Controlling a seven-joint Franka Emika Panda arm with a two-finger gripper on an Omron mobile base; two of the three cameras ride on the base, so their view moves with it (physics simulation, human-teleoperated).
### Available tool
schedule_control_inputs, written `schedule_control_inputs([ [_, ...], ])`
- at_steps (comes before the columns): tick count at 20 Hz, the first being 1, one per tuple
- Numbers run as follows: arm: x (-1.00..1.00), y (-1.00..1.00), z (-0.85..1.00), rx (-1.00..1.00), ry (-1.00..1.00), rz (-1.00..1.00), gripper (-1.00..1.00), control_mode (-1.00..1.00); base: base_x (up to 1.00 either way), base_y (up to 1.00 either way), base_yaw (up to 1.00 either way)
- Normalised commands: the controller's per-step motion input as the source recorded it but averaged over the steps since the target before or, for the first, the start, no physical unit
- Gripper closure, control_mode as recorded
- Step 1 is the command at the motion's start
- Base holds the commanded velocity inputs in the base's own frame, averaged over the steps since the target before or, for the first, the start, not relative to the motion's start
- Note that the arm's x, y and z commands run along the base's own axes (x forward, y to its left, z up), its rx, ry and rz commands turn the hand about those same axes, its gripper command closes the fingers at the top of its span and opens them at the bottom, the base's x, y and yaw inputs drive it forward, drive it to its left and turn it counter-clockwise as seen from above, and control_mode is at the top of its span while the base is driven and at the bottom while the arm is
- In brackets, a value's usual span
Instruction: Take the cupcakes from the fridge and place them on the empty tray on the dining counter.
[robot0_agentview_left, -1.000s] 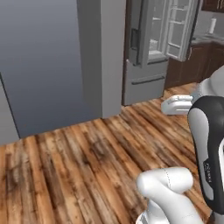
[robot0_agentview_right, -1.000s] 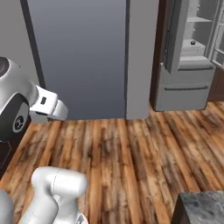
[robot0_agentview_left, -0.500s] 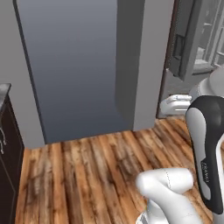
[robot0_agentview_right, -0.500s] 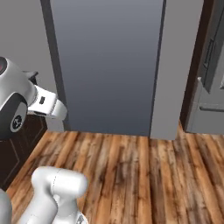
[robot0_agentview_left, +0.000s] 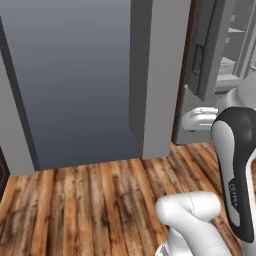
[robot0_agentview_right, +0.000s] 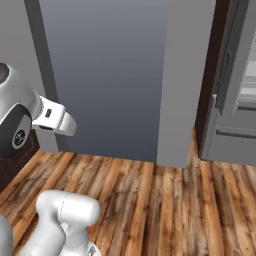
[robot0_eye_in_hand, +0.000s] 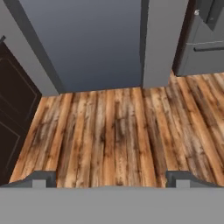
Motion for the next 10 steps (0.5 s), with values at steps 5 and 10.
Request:
schedule_control_inputs([
  [5, 0.0, 0.0, 0.0, 0.0, 0.0, 0.0, -1.0, 1.0, 0.21, -1.0, 0.02],
  [10, 0.0, 0.0, 0.0, 0.0, 0.0, 0.0, -1.0, 1.0, 1.0, -1.0, 0.1],
])
